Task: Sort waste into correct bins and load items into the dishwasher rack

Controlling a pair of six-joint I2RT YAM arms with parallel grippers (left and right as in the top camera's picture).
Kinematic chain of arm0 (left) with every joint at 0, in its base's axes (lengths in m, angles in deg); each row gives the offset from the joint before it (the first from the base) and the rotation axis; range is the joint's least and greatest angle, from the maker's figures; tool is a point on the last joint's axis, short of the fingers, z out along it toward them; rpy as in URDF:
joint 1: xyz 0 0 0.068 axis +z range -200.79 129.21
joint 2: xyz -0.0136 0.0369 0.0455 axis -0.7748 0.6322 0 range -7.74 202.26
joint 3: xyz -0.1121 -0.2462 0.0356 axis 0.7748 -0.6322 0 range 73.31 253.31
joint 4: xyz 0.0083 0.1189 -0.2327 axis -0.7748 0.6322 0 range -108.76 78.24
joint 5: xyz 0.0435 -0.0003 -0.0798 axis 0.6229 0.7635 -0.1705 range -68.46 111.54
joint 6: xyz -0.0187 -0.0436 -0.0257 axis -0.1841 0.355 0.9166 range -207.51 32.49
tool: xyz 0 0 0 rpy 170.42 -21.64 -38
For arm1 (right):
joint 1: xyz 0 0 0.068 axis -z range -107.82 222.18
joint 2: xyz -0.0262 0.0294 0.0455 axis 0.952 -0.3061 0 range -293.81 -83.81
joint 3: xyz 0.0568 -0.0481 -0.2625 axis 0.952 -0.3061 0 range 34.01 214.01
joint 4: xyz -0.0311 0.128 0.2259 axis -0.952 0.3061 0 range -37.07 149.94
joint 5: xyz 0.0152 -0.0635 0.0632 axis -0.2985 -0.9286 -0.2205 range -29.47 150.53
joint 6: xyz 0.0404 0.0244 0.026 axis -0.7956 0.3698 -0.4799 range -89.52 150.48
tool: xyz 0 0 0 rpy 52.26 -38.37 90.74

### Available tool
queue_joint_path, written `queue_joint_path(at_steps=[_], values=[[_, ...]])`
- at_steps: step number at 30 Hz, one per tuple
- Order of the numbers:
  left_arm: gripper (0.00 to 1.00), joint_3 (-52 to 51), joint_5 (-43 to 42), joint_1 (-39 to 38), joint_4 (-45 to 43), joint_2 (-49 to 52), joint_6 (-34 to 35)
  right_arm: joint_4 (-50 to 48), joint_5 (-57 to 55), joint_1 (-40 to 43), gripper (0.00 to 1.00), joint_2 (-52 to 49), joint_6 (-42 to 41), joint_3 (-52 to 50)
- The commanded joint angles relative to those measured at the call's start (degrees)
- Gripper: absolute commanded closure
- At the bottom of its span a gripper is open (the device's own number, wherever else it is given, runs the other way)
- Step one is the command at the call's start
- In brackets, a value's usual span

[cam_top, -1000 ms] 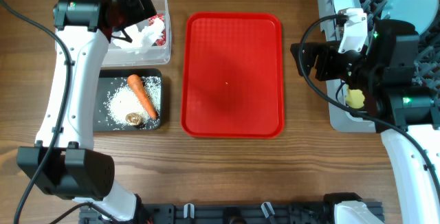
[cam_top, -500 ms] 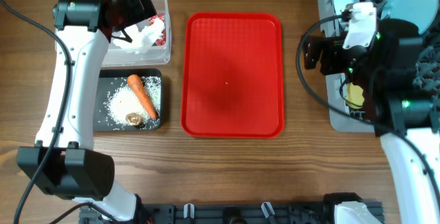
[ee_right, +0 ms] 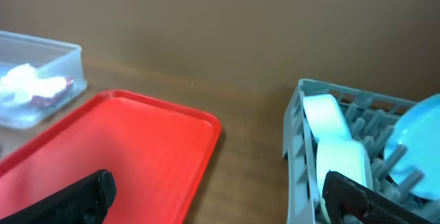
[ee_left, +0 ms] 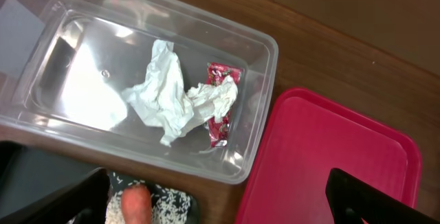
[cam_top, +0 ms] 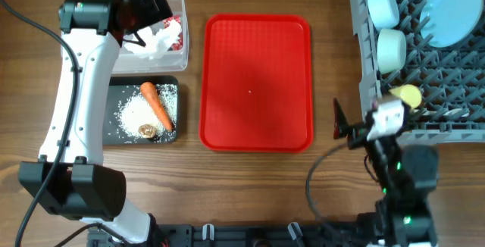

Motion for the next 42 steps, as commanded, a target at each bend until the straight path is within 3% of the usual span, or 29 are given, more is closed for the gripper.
queue_joint_path(at_steps=[1,12,17,21,42], values=[[0.0,-0.11,0.55,0.15,0.13,0.11,0.92,-0.92,-0.83,-0.09,0.0,8.11,1.46,-5.66],[0.0,-0.11,0.55,0.15,0.13,0.11,0.92,-3.23,-1.66,-0.09,0.0,22.45,-2.91,-15.37],[0.0,-0.11,0.55,0.15,0.13,0.11,0.92,-5.29,-1.95,-0.09,0.0,22.32,-9.14,-16.31],[0.0,-0.11,0.55,0.15,0.13,0.11,0.92,-1.44,-3.13,-0.09,0.0,22.29,-8.79,-16.31],[0.0,-0.11,0.55,0.15,0.13,0.11,0.92,-1.53,-3.39,-0.09,0.0,21.27,-7.98,-16.31]])
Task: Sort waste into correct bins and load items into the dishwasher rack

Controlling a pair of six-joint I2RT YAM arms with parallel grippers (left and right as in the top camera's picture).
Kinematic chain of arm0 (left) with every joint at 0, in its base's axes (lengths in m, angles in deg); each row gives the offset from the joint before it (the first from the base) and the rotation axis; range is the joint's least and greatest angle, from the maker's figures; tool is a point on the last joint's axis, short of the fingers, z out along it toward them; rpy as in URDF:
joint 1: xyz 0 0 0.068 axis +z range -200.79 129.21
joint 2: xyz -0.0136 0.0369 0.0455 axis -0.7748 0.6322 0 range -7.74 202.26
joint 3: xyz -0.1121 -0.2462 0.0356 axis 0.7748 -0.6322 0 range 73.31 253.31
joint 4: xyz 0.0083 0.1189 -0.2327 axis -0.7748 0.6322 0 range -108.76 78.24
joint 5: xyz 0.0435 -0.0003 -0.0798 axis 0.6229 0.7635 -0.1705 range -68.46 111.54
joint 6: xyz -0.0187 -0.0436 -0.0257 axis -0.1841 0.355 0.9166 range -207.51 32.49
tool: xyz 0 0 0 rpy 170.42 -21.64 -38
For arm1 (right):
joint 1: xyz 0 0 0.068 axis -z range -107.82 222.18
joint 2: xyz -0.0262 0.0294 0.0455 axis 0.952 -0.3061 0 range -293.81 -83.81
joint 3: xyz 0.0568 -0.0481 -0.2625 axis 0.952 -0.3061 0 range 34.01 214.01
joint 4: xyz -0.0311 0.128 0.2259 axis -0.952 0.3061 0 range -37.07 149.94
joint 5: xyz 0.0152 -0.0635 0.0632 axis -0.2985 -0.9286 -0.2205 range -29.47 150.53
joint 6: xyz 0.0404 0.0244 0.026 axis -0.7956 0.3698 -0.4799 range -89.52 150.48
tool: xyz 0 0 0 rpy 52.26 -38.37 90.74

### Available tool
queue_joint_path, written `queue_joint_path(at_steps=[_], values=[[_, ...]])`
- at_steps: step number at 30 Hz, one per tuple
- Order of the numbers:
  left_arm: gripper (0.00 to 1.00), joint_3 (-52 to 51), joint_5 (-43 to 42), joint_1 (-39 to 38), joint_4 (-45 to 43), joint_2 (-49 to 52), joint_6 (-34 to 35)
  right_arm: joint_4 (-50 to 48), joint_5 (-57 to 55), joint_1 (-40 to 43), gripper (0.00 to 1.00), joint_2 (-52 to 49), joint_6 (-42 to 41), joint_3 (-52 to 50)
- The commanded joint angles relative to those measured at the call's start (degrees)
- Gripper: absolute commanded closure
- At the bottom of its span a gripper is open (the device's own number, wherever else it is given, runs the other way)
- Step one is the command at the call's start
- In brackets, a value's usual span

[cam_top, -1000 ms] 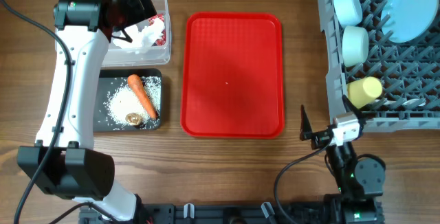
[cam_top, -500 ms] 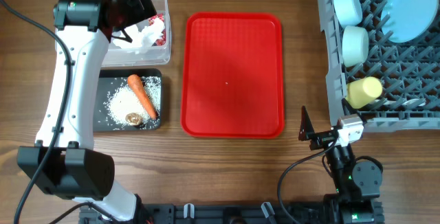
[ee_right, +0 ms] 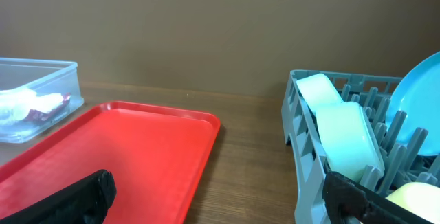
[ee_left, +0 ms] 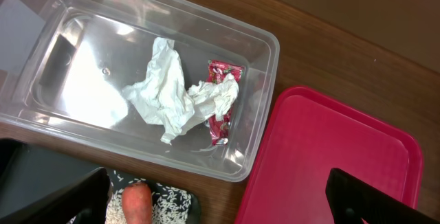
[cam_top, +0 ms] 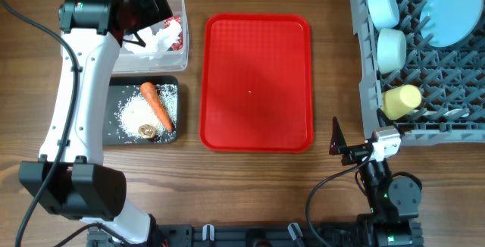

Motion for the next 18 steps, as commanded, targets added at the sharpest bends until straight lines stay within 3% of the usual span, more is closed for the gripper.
queue_joint_path(at_steps=[1,15,18], values=[[0.0,-0.09,0.55,0.15,-0.15,0.11,0.92,-0.17,-1.03,-0.09,0.0,-0.17,-0.61,-0.15],[0.0,-0.09,1.31,0.74,-0.11,-1.42,0.7,-0.17,-1.03,-0.09,0.0,-0.17,-0.63,-0.15],[0.0,-2.16,1.62,0.59,-6.43,-4.74,-2.19,-0.2,-1.03,-0.09,0.0,-0.17,-0.59,-0.15]])
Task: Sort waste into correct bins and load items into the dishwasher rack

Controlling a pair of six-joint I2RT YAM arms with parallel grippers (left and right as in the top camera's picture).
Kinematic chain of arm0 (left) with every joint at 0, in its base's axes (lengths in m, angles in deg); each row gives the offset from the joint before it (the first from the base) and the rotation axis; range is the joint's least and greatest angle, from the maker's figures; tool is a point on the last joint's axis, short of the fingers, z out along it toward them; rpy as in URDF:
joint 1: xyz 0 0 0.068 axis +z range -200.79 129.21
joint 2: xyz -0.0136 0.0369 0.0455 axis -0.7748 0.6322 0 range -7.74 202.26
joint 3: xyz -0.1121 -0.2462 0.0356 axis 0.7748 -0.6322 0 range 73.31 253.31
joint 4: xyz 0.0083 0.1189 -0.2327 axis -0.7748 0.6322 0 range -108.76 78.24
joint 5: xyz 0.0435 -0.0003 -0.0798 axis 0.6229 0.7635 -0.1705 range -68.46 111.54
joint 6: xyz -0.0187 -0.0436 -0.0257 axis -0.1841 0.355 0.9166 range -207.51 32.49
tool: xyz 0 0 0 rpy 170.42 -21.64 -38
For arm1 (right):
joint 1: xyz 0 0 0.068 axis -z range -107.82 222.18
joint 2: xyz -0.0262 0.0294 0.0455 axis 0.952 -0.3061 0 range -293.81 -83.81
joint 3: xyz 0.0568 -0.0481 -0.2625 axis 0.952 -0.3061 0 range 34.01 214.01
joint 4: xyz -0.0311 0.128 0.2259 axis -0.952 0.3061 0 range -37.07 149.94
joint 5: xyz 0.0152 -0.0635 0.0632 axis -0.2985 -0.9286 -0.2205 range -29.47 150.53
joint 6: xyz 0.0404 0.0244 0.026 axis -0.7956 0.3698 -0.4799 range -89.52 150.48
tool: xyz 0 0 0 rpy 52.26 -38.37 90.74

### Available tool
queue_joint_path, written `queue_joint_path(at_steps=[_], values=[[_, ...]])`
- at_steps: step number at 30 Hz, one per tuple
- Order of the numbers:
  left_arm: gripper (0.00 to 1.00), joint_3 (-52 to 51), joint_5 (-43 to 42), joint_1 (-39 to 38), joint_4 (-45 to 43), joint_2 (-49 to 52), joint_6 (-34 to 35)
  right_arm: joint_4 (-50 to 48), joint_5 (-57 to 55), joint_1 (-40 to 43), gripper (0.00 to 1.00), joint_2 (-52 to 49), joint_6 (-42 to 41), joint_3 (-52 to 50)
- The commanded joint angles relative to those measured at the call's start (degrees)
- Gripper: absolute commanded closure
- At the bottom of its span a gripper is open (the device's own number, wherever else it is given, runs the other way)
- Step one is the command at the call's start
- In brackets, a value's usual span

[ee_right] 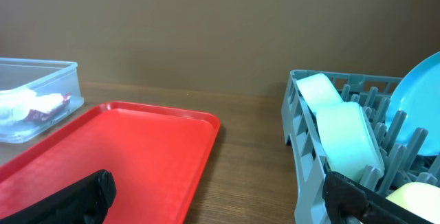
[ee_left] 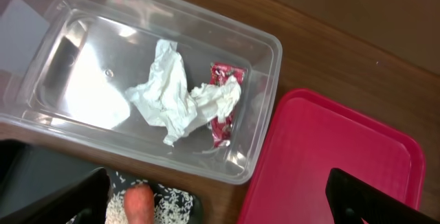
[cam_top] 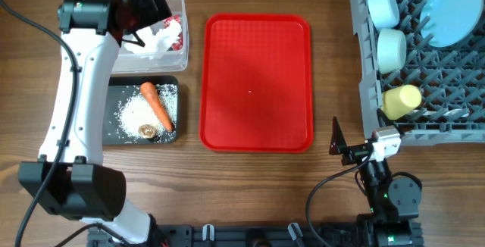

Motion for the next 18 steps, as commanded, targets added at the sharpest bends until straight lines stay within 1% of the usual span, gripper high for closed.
queue_joint_path(at_steps=[1,2,3,4,7,11,12,18], values=[[0.0,-3.91,-0.44,0.33,-9.42,-6.29,-3.87,-0.2,-1.03,-0.09,0.0,-0.17,-0.59,-0.15],[0.0,-6.05,-2.25,0.39,-13.0,-8.13,-5.84,-0.2,-1.03,-0.09,0.0,-0.17,-0.61,-0.15],[0.0,-10.75,-4.17,0.39,-18.71,-11.93,-8.31,-0.17,-1.03,-0.09,0.0,-0.17,-0.61,-0.15],[0.0,-15.5,-4.52,0.39,-23.19,-15.5,-8.57,-0.2,-1.03,-0.09,0.0,-0.17,-0.61,-0.15],[0.0,-25.11,-5.2,0.87,-30.36,-22.32,-8.52,-0.2,-1.03,-0.09,0.0,-0.17,-0.61,-0.15],[0.0,-44.24,-5.66,2.08,-41.86,-35.39,-8.09,-0.2,-1.03,-0.09,0.0,-0.17,-0.61,-0.15],[0.0,-50.49,-6.36,2.62,-45.64,-39.52,-8.11,-0.17,-1.03,-0.09,0.0,-0.17,-0.59,-0.15],[0.0,-75.38,-9.79,5.75,-60.5,-58.1,-8.04,-0.2,-1.03,-0.09,0.0,-0.17,-0.61,-0.15]])
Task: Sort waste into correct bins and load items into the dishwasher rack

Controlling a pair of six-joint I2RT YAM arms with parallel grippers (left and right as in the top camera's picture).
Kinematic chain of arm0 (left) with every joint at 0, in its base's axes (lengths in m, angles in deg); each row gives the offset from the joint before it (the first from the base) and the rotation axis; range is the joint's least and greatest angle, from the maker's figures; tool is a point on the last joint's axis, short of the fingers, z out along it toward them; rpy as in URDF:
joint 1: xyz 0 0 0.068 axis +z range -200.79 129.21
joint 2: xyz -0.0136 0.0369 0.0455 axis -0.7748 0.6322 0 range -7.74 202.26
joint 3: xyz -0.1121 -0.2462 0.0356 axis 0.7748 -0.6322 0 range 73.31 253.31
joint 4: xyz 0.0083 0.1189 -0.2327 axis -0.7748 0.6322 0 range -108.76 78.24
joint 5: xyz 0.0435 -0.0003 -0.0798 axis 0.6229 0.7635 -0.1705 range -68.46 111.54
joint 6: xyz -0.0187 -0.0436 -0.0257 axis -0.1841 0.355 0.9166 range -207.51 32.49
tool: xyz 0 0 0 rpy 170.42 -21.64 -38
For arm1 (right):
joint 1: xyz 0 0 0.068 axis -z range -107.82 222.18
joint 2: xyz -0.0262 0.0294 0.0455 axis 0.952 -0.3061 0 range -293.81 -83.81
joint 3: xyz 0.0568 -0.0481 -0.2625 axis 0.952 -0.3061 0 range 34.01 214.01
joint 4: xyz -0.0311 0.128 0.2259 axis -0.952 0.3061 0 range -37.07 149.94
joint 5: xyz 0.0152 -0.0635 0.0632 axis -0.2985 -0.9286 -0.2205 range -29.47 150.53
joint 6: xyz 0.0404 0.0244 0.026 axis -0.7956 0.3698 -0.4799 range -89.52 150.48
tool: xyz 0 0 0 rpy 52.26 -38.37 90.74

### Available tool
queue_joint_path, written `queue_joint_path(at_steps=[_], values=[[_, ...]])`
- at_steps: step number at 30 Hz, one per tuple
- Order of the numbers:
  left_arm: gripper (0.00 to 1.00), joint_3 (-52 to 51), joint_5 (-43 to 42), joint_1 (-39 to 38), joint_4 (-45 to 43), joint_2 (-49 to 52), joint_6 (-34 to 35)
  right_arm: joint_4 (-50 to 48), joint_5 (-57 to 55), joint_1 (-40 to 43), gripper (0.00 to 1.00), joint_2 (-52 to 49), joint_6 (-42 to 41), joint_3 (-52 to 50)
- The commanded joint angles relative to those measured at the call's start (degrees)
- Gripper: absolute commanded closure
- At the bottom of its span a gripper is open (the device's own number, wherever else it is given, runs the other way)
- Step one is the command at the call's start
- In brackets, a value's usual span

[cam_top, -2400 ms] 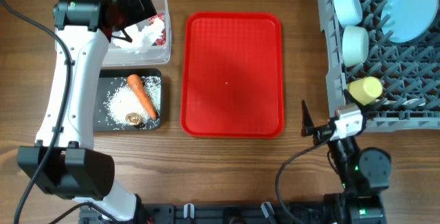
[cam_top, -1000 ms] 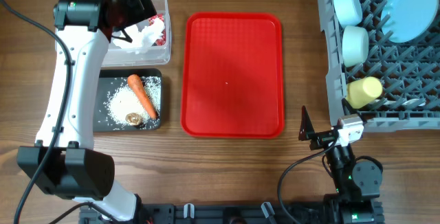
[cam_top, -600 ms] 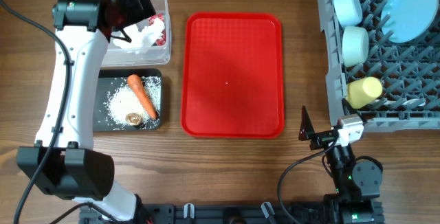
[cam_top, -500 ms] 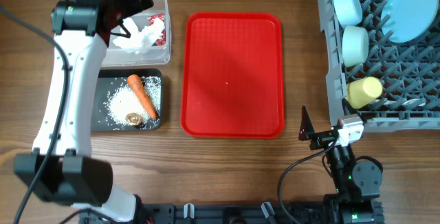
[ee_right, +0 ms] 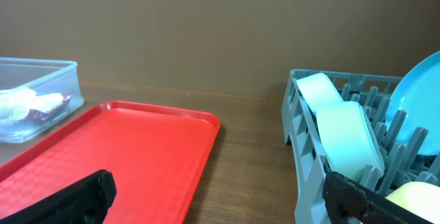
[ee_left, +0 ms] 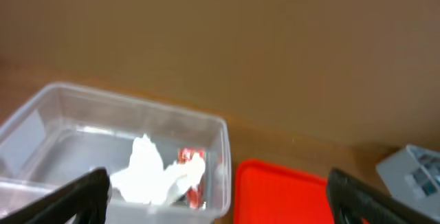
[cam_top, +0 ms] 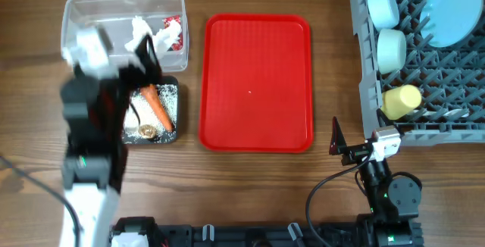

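The clear waste bin (cam_top: 83, 8) at the back left holds a crumpled white tissue (ee_left: 148, 176) and a red wrapper (ee_left: 193, 177). A carrot (cam_top: 157, 104) lies on rice in the black tray (cam_top: 170, 135). My left gripper (ee_left: 216, 200) stands open and empty, blurred in the overhead view (cam_top: 142, 54) above the black tray's back edge. The grey dishwasher rack (cam_top: 364, 65) holds two pale cups (cam_top: 388, 27), a yellow cup (cam_top: 402, 99) and a blue plate. Near the table's front, left of the rack, my right gripper (ee_right: 220, 203) is open and empty.
A red serving tray (cam_top: 256, 82) lies bare in the middle of the table. The rack's wall (ee_right: 302, 148) rises close on the right gripper's right side. The left arm's links (cam_top: 87, 141) cover the black tray's left part.
My left arm has drawn back from above the clear bin toward the table's front. Its camera now looks level across the bin instead of down into it. The right arm has not moved.
At first my left gripper hung open over the clear bin, and my right gripper was by the rack's front left corner. Then the right gripper was low at the table's front, where it stays. The left gripper stayed over the bin and is now withdrawn.
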Motion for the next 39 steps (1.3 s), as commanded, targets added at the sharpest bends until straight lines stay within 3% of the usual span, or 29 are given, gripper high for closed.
queue_joint_path(at_steps=[1,7,21,30,36,39], values=[[0.0,-15.04,-3.28,2.25,-6.27,-11.52,-1.09,-0.13,-1.01,-0.09,0.0,-0.02,-0.61,-0.15],[0.0,-28.87,-3.28,4.39,-9.22,-27.26,-1.14,-0.13,-1.03,-0.09,0.0,-0.02,-0.63,-0.15],[0.0,-40.22,-3.41,6.6,-8.37,-49.07,-1.16,-0.13,-1.03,-0.09,0.0,-0.02,-0.61,-0.15],[0.0,-41.83,-3.21,6.6,-6.1,-52.7,-1.18,-0.13,-1.03,-0.09,0.0,-0.02,-0.61,-0.15],[0.0,-41.83,-3.23,6.58,3.21,-52.7,-1.16,-0.13,-1.03,-0.09,0.0,-0.02,-0.61,-0.15],[0.0,-41.83,-3.23,6.43,3.74,-52.7,-1.16,-0.13,-1.01,-0.09,0.0,-0.02,-0.61,-0.15]])
